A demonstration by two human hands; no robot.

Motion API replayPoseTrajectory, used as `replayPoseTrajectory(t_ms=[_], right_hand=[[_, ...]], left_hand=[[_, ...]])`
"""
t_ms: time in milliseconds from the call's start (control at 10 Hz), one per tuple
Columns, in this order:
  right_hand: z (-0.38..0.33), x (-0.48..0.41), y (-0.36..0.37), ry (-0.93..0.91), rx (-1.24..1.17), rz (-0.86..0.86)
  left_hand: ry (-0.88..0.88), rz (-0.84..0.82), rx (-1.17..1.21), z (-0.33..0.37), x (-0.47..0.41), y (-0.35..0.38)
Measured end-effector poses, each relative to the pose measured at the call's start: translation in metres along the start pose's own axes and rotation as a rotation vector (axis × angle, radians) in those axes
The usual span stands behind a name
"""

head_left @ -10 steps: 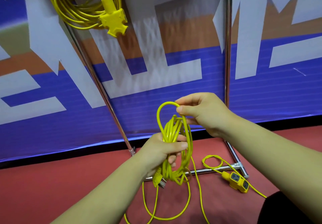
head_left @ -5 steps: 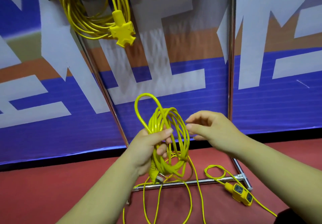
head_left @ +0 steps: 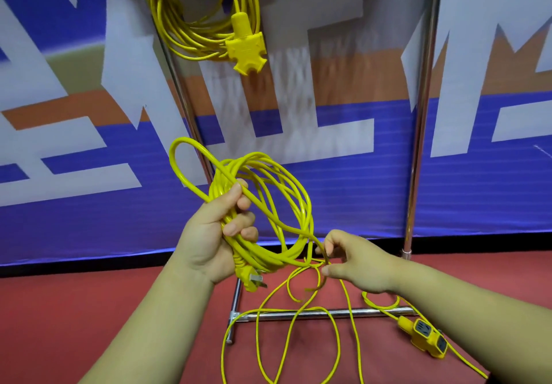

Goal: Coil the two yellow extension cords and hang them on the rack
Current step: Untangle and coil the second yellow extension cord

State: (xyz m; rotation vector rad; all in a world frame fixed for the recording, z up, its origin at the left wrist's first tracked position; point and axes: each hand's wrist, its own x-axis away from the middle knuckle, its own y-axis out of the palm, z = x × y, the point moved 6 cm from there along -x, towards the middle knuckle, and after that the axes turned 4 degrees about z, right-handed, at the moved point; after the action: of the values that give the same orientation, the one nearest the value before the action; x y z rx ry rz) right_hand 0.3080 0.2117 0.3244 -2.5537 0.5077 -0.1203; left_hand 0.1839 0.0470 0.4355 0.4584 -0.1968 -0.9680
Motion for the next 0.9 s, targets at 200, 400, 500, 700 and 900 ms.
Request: replayPoseTrajectory(t_ms=[200,400,500,700,900], right_hand=[[-0.011,-0.007,0.019,-0.002,-0.179,0.01],[-0.037,-0.009,-0.006,0.055,-0.635,0.321],[-0.034,-0.014,-0.031,0.097,-0.679,0.603],[0.04,-0.025,-0.053,0.417,-0.154,0.675],[0.041,-0.018,0.006,0.312,0.547,-0.146]], left_hand=[[0.012,0.192,0.177,0.02,0.016,-0.016],[-0.126,0.394,-0.039,-0.008,0.013,-0.051],[-0.244,0.341,-0.183,-0.025,0.016,-0.045],[-0.237,0.149,-0.144,-0.019,0.023,-0.008],[-0.125,0.118,0.028,-0.002,0.017,0.0]])
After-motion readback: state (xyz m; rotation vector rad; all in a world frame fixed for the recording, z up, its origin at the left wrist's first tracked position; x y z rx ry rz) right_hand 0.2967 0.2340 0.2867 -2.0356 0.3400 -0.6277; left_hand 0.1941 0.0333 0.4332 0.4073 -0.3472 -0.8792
